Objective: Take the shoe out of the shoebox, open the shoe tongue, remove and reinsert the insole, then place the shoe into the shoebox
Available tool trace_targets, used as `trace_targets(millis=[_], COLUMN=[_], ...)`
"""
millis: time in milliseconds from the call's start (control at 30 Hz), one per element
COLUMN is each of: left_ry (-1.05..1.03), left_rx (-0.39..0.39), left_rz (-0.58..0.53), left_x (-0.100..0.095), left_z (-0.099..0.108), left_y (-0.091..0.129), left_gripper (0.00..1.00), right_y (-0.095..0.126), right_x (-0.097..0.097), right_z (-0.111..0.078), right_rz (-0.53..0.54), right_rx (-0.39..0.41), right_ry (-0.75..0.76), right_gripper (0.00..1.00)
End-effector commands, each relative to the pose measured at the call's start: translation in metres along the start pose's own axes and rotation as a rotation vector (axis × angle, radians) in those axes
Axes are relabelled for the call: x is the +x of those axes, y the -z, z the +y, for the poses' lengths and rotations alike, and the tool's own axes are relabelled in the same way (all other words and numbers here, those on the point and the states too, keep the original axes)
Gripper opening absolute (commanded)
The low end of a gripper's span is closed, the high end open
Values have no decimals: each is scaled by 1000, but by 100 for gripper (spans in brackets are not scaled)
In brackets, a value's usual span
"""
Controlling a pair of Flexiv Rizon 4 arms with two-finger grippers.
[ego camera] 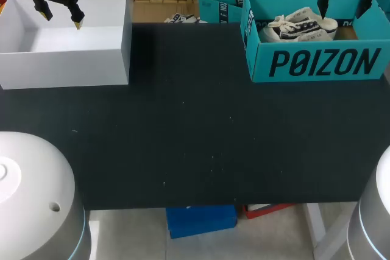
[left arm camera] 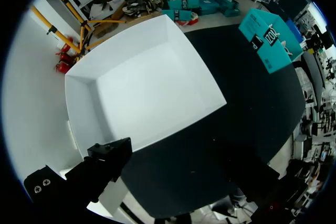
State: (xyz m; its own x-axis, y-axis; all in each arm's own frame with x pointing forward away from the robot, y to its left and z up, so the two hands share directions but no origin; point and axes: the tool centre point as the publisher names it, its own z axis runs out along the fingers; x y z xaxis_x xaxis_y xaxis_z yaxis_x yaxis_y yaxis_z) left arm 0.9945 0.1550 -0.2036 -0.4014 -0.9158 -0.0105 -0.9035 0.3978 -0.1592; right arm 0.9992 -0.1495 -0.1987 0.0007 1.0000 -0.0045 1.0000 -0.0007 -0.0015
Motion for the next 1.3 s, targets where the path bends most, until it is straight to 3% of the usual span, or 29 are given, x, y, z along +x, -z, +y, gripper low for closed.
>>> trace_targets(millis=[33,400,567,900,1067,1300], left_ry=[0,0,0,0,0,0], left_rx=[-1,-1,-1,-1,-1,-1], left_rz=[-1,-1,-1,-1,-1,-1], left_x=[0,0,0,0,0,0], left_z=[1,1,1,1,1,1], left_y=[1,1,1,1,1,1], left_gripper=[100,100,100,100,100,100], right_y=[-1,1,13,32,37,37], right_x=[0,5,16,10,-1,-17], right_z=[0,0,1,2,0,-4], right_rz=[2,12,12,-16,25,60], right_rx=[-1,-14,-44,-119,-69,45], right_ry=[0,44,357,1091,1450,1774], right_gripper=[100,100,100,100,100,100])
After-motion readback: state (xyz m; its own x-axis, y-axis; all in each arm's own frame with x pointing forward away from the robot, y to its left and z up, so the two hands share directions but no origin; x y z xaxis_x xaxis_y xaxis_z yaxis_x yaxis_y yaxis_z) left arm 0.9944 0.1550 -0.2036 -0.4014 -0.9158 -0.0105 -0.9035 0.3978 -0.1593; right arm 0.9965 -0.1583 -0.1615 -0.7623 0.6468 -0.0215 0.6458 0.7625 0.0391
